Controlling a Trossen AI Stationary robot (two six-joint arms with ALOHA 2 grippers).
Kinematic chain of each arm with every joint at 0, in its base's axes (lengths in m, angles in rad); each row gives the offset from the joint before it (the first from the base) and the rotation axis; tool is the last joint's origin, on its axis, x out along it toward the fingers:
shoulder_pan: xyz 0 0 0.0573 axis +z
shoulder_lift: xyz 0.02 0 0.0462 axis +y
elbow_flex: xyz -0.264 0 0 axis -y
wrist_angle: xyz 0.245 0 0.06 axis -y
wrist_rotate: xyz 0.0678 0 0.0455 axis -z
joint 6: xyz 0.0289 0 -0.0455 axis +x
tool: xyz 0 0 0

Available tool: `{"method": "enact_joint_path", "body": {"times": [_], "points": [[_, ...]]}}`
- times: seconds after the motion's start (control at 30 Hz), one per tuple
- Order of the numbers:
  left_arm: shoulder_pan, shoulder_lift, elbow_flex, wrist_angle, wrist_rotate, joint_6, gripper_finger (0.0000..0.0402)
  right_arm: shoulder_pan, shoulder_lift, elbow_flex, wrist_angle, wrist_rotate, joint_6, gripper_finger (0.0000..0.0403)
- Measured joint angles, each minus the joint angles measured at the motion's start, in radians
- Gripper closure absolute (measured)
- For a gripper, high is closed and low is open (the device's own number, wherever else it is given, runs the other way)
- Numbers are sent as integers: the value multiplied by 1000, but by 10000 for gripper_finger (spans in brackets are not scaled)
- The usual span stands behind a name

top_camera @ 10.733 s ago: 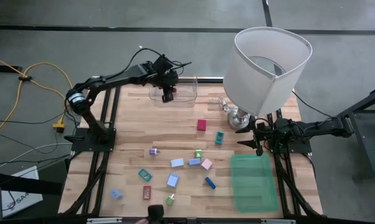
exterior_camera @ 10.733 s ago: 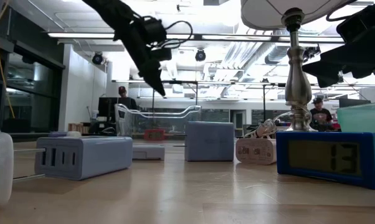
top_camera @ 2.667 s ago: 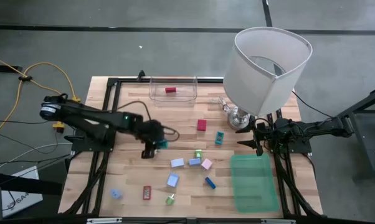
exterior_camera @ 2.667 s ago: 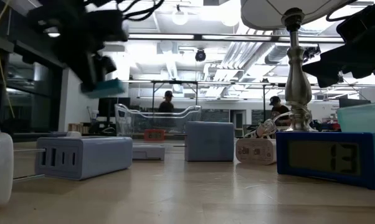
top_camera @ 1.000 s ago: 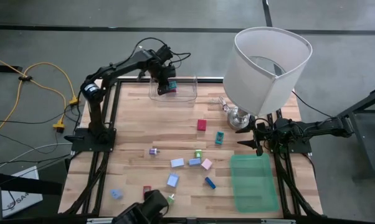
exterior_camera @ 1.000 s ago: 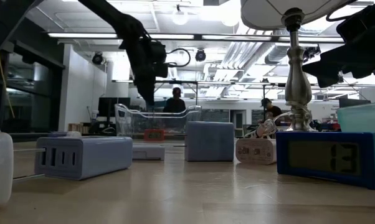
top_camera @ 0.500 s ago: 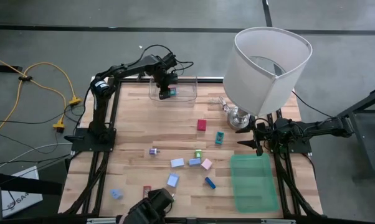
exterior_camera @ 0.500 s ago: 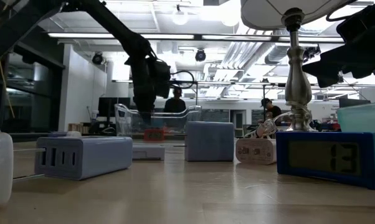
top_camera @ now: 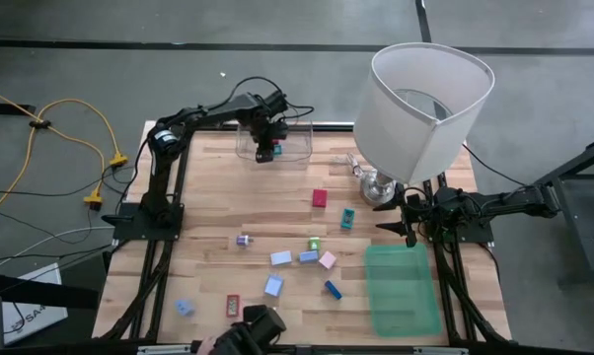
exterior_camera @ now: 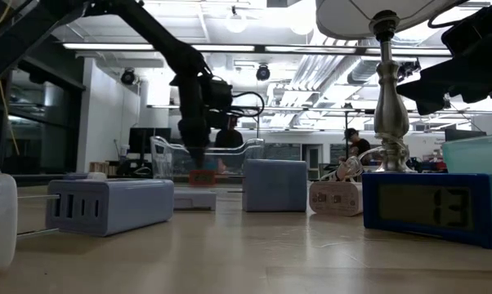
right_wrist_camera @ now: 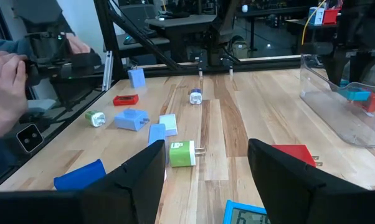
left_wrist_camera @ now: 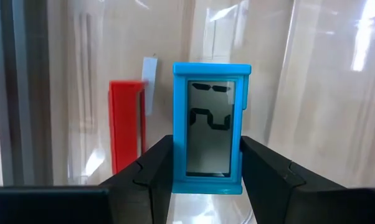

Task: Pick & Place Office items
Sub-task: Put the left light blue digital clock into the transparent bin

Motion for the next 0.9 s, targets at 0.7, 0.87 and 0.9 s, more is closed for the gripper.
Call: {"method": "enact_joint_path", "body": {"times": [0.7,0.87,0.9], "points": [[-4,32,0,7,7,-27,235,0,0,0,0,0,0,188],[-4,32,0,7,14,-27,220,0,0,0,0,0,0,188],[-4,32,0,7,17,-27,219,0,0,0,0,0,0,188]]}}
